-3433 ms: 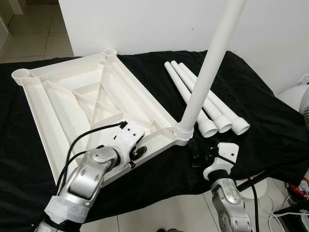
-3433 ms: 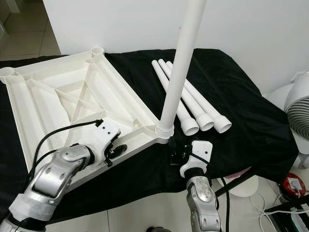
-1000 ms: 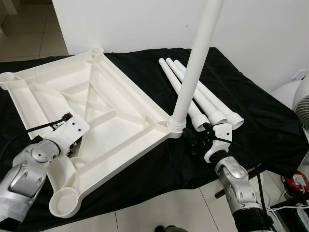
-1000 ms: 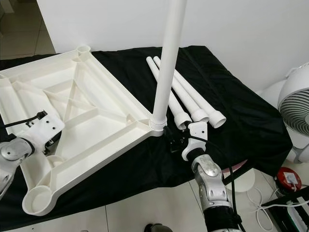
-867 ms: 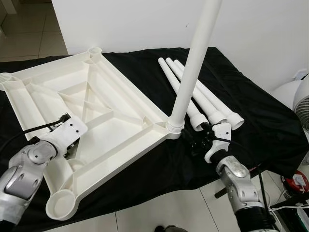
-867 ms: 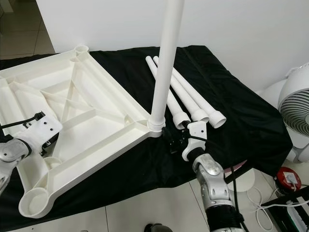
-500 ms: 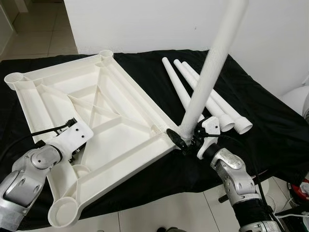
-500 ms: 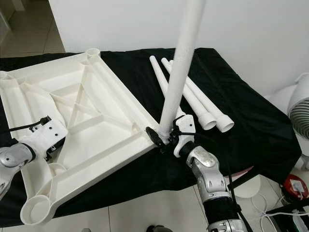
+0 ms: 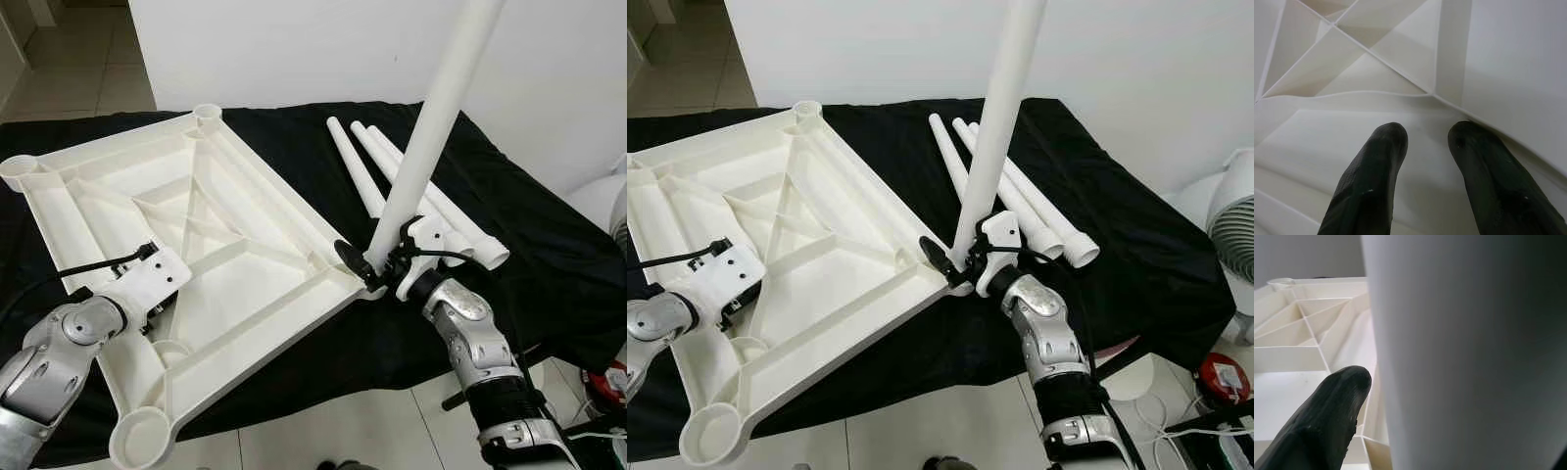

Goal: Building children table

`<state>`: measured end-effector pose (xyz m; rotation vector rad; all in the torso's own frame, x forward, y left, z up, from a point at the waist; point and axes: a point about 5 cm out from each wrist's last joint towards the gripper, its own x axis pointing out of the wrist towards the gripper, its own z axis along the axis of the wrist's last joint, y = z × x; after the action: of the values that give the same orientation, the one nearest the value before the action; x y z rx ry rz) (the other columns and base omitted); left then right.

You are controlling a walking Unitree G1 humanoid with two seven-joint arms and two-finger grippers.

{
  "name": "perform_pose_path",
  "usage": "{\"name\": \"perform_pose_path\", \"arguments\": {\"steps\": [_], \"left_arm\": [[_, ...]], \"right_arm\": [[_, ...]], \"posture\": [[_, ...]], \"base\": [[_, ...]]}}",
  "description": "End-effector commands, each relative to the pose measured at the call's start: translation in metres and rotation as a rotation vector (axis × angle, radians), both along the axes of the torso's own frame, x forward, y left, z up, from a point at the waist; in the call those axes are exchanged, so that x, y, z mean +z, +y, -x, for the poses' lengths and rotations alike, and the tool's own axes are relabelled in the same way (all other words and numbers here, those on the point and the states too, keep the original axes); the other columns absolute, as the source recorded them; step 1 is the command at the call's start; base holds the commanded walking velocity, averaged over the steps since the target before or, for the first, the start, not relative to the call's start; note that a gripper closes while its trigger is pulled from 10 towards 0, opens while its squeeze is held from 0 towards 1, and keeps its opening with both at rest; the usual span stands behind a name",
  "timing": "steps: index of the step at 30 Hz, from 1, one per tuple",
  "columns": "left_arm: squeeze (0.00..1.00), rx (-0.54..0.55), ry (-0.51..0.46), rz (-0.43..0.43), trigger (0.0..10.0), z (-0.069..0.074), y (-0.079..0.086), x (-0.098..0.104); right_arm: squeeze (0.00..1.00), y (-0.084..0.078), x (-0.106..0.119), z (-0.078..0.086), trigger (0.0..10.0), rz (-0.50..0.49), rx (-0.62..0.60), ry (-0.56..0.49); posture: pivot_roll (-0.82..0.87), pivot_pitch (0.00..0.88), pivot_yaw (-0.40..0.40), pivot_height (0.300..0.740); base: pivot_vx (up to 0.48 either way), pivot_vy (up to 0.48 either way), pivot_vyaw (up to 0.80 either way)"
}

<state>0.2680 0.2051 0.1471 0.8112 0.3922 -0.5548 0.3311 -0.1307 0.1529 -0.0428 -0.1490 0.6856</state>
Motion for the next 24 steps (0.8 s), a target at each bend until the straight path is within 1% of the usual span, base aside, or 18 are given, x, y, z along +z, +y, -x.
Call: {"name": "perform_pose_path", "arguments": {"steps": [1, 3, 5, 6, 8, 9, 10, 11, 13, 14, 15, 18, 19, 20, 21, 22, 24], "left_arm": [[0.0, -0.322, 0.314, 0.091, 10.0, 0.029, -0.036, -0.023], [0.0, -0.383, 0.317, 0.132, 10.0, 0.035, -0.051, -0.015], [0.0, -0.41, 0.311, 0.146, 10.0, 0.037, -0.058, -0.011], [0.0, -0.41, 0.311, 0.146, 10.0, 0.037, -0.058, -0.011], [0.0, -0.426, 0.298, 0.165, 10.0, 0.037, -0.064, -0.007], [0.0, -0.426, 0.298, 0.165, 10.0, 0.037, -0.064, -0.007], [0.0, -0.432, 0.28, 0.178, 10.0, 0.035, -0.069, -0.005], [0.0, -0.432, 0.28, 0.178, 10.0, 0.035, -0.069, -0.005], [0.0, -0.424, 0.234, 0.199, 10.0, 0.03, -0.075, -0.001], [0.0, -0.387, 0.168, 0.215, 10.0, 0.022, -0.077, 0.003], [0.0, -0.387, 0.168, 0.215, 10.0, 0.022, -0.077, 0.003], [0.0, -0.346, 0.118, 0.221, 10.0, 0.016, -0.074, 0.006], [0.0, -0.346, 0.118, 0.221, 10.0, 0.016, -0.074, 0.006], [0.0, -0.305, 0.088, 0.226, 10.0, 0.01, -0.071, 0.009], [0.0, -0.305, 0.088, 0.226, 10.0, 0.01, -0.071, 0.009], [0.0, -0.277, 0.043, 0.222, 10.0, 0.005, -0.066, 0.013], [0.0, -0.231, -0.01, 0.235, 10.0, -0.004, -0.057, 0.023]], "right_arm": [[0.0, 0.009, 0.002, -0.005, 10.0, 0.022, 0.02, -0.007], [0.0, 0.018, 0.002, -0.022, 10.0, 0.047, 0.018, 0.012], [0.0, 0.021, 0.004, -0.031, 10.0, 0.058, 0.004, 0.025], [0.0, 0.021, 0.004, -0.031, 10.0, 0.058, 0.004, 0.025], [0.0, 0.023, 0.006, -0.039, 10.0, 0.067, -0.027, 0.035], [0.0, 0.023, 0.006, -0.039, 10.0, 0.067, -0.027, 0.035], [0.0, 0.023, 0.008, -0.044, 10.0, 0.069, -0.05, 0.044], [0.0, 0.023, 0.008, -0.044, 10.0, 0.069, -0.05, 0.044], [0.0, 0.022, 0.011, -0.05, 10.0, 0.063, -0.097, 0.051], [0.0, 0.02, 0.013, -0.05, 10.0, 0.03, -0.121, 0.042], [0.0, 0.02, 0.013, -0.05, 10.0, 0.03, -0.121, 0.042], [0.0, 0.017, 0.012, -0.049, 10.0, 0.012, -0.132, 0.028], [0.0, 0.017, 0.012, -0.049, 10.0, 0.012, -0.132, 0.028], [0.0, 0.015, 0.01, -0.048, 10.0, -0.004, -0.141, 0.02], [0.0, 0.015, 0.01, -0.048, 10.0, -0.004, -0.141, 0.02], [0.0, 0.013, 0.008, -0.046, 10.0, -0.029, -0.15, 0.008], [0.0, 0.007, 0.005, -0.041, 10.0, -0.074, -0.173, -0.021]], "posture": [[0.09, 0.077, -0.064, 0.74], [0.09, 0.076, -0.063, 0.74], [0.09, 0.076, -0.063, 0.74], [0.09, 0.076, -0.063, 0.74], [0.1, 0.074, -0.065, 0.74], [0.1, 0.074, -0.065, 0.74], [0.1, 0.073, -0.066, 0.74], [0.1, 0.073, -0.066, 0.74], [0.11, 0.075, -0.072, 0.74], [0.11, 0.075, -0.072, 0.74], [0.11, 0.075, -0.072, 0.74], [0.11, 0.08, -0.073, 0.74], [0.11, 0.08, -0.073, 0.74], [0.11, 0.081, -0.072, 0.74], [0.11, 0.081, -0.072, 0.74], [0.11, 0.083, -0.069, 0.74], [0.1, 0.085, -0.063, 0.74]], "base": [[0.0, 0.0, 0.0], [0.0, 0.0, 0.0], [0.0, 0.0, 0.0], [0.0, 0.0, 0.0], [0.0, 0.0, 0.0], [0.0, 0.0, 0.0], [0.0, 0.0, 0.0], [0.0, 0.0, 0.0], [0.0, 0.0, 0.0], [0.0, 0.0, 0.0], [0.0, 0.0, 0.0], [0.0, 0.0, 0.0], [0.0, 0.0, 0.0], [0.0, 0.0, 0.0], [0.0, 0.0, 0.0], [0.0, 0.0, 0.0], [0.0, 0.0, 0.0]]}}
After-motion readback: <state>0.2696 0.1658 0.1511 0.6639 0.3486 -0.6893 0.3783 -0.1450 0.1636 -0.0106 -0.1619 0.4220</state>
